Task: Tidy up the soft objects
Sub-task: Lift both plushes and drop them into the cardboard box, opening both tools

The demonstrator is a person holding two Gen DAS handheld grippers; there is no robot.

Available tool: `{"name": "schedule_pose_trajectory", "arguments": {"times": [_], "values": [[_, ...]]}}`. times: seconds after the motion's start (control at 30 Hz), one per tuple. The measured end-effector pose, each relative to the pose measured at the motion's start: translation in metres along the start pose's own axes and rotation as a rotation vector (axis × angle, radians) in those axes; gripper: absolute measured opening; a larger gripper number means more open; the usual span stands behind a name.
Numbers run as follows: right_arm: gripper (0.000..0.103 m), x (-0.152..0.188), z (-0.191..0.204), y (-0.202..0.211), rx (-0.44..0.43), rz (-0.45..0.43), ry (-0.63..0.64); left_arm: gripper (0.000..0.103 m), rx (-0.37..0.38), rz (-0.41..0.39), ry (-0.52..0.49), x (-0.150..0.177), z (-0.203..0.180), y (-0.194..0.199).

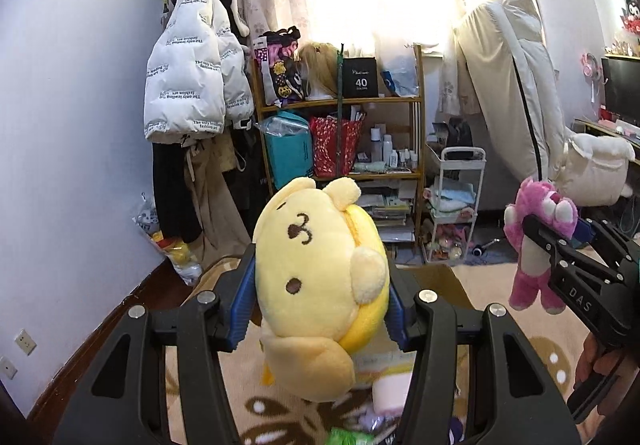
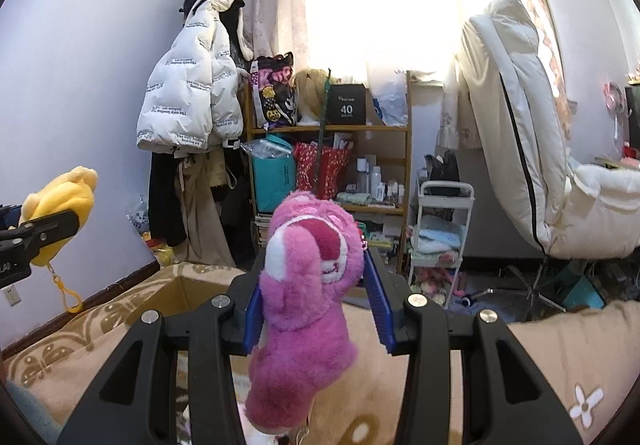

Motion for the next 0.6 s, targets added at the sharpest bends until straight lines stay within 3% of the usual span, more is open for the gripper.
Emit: {"name": "schedule_pose_trajectory", "arguments": {"times": [0.3, 0.6], "values": [[0.048, -0.013, 0.016, -0.038, -0.064, -0.004, 0.034, 0.054, -0.026, 0.014, -0.009, 0.007, -0.008, -0.041], [0.049, 0.002, 0.023, -0.081, -0.106, 0.057, 0.024, 0.055, 0.026, 0.102, -0.023, 0.038, -0.022, -0.085]]}}
Point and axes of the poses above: each gripper's, at about its wrist camera, not at the fingertips, and y roughly against the way its jaws point, z to its left, x to its underside, the point moved 6 cm from there along -y, roughly the way its jaws point, and after that the axes turned 14 degrees about -x, right-handed, at the moved point
